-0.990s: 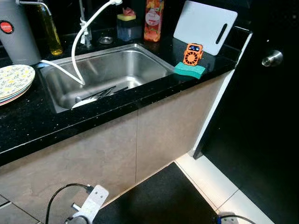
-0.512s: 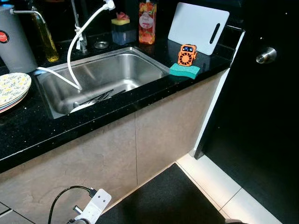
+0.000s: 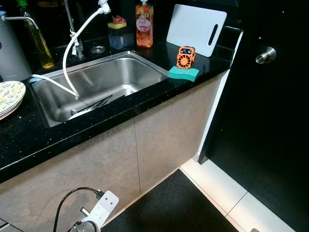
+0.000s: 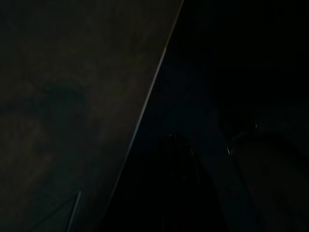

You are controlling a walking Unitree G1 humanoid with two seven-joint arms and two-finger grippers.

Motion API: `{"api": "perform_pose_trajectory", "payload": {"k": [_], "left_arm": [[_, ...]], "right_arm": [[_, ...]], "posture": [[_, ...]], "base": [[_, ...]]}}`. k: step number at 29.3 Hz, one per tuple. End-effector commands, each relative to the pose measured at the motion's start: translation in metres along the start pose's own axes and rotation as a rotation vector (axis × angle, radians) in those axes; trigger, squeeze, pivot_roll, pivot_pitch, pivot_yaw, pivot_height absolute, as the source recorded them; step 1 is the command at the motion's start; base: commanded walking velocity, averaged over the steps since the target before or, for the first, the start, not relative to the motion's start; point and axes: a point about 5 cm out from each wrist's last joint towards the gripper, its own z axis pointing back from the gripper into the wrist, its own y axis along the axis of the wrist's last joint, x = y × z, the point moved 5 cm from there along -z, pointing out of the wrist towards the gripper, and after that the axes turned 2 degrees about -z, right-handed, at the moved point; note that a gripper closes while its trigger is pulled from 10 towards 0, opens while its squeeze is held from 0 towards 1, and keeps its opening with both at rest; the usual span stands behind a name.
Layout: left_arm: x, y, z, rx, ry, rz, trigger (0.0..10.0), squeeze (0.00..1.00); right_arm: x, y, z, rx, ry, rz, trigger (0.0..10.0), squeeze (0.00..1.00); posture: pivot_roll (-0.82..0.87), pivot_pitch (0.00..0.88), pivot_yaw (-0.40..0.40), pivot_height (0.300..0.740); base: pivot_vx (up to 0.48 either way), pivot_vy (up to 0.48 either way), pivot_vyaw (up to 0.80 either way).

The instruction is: Kitchen organization

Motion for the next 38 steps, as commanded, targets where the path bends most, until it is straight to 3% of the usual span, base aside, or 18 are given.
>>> {"api": "perform_pose_trajectory", "payload": {"k": [1, 6, 12, 23, 25, 26, 28, 29, 30, 32, 33, 35, 36, 38], "left_arm": [[0.002, -0.015, 0.003, -0.049, -0.004, -0.007, 10.0, 0.0], [-0.002, -0.016, 0.003, -0.052, 0.004, -0.012, 10.0, 0.0], [-0.007, -0.009, 0.002, -0.029, 0.023, 0.036, 10.0, 0.0], [-0.006, 0.0, 0.001, 0.02, 0.004, 0.056, 10.0, 0.0], [-0.008, 0.013, 0.003, 0.098, -0.035, -0.03, 10.0, 0.0], [-0.008, 0.013, 0.003, 0.098, -0.035, -0.03, 10.0, 0.0], [-0.008, 0.028, 0.007, 0.188, -0.093, -0.181, 10.0, 0.0], [-0.008, 0.028, 0.007, 0.188, -0.093, -0.181, 10.0, 0.0], [-0.008, 0.034, 0.009, 0.226, -0.114, -0.25, 10.0, 0.0], [-0.016, 0.042, 0.014, 0.284, -0.117, -0.29, 10.0, 0.0], [-0.016, 0.042, 0.014, 0.284, -0.117, -0.29, 10.0, 0.0], [-0.03, 0.053, 0.017, 0.336, -0.071, -0.266, 10.0, 0.0], [-0.03, 0.053, 0.017, 0.336, -0.071, -0.266, 10.0, 0.0], [-0.037, 0.066, 0.021, 0.396, -0.032, -0.243, 10.0, 0.0]], "right_arm": [[0.006, 0.005, -0.001, 0.007, -0.016, -0.023, 10.0, 0.0], [0.015, 0.006, -0.001, 0.008, -0.045, -0.074, 10.0, 0.0], [0.023, -0.019, 0.006, -0.034, -0.051, -0.076, 10.0, 0.0], [0.031, -0.009, 0.006, 0.044, -0.104, -0.237, 10.0, 0.0], [0.048, 0.021, 0.004, 0.156, -0.15, -0.378, 10.0, 0.0], [0.048, 0.021, 0.004, 0.156, -0.15, -0.378, 10.0, 0.0], [0.06, 0.052, 0.003, 0.252, -0.164, -0.495, 10.0, 0.0], [0.06, 0.052, 0.003, 0.252, -0.164, -0.495, 10.0, 0.0], [0.064, 0.068, 0.003, 0.302, -0.156, -0.525, 10.0, 0.0], [0.064, 0.1, 0.006, 0.412, -0.133, -0.49, 10.0, 0.0], [0.064, 0.1, 0.006, 0.412, -0.133, -0.49, 10.0, 0.0], [0.058, 0.132, 0.014, 0.542, -0.112, -0.371, 10.0, 0.0], [0.058, 0.132, 0.014, 0.542, -0.112, -0.371, 10.0, 0.0], [0.052, 0.155, 0.022, 0.645, -0.089, -0.322, 10.0, 0.0]], "posture": [[-0.16, 0.016, 0.048, 0.74], [-0.17, 0.0, 0.041, 0.74], [-0.17, 0.0, 0.052, 0.74], [-0.2, 0.007, 0.096, 0.74], [-0.2, 0.007, 0.107, 0.74], [-0.2, 0.007, 0.107, 0.74], [-0.18, 0.004, 0.1, 0.74], [-0.18, 0.004, 0.1, 0.74], [-0.17, 0.003, 0.091, 0.74], [-0.16, 0.003, 0.089, 0.74], [-0.16, 0.003, 0.089, 0.74], [-0.16, 0.001, 0.086, 0.74], [-0.16, 0.001, 0.086, 0.74], [-0.15, 0.002, 0.067, 0.74]], "base": [[0.0, 0.0, 0.0], [0.0, 0.0, 0.0], [0.0, 0.0, 0.0], [0.0, 0.0, 0.0], [0.0, 0.0, 0.0], [0.0, 0.0, 0.0], [0.0, 0.0, 0.0], [0.0, 0.0, 0.0], [0.0, 0.0, 0.0], [0.0, 0.0, 0.0], [0.0, 0.0, 0.0], [0.0, 0.0, 0.0], [0.0, 0.0, 0.0], [0.0, 0.0, 0.0]]}}
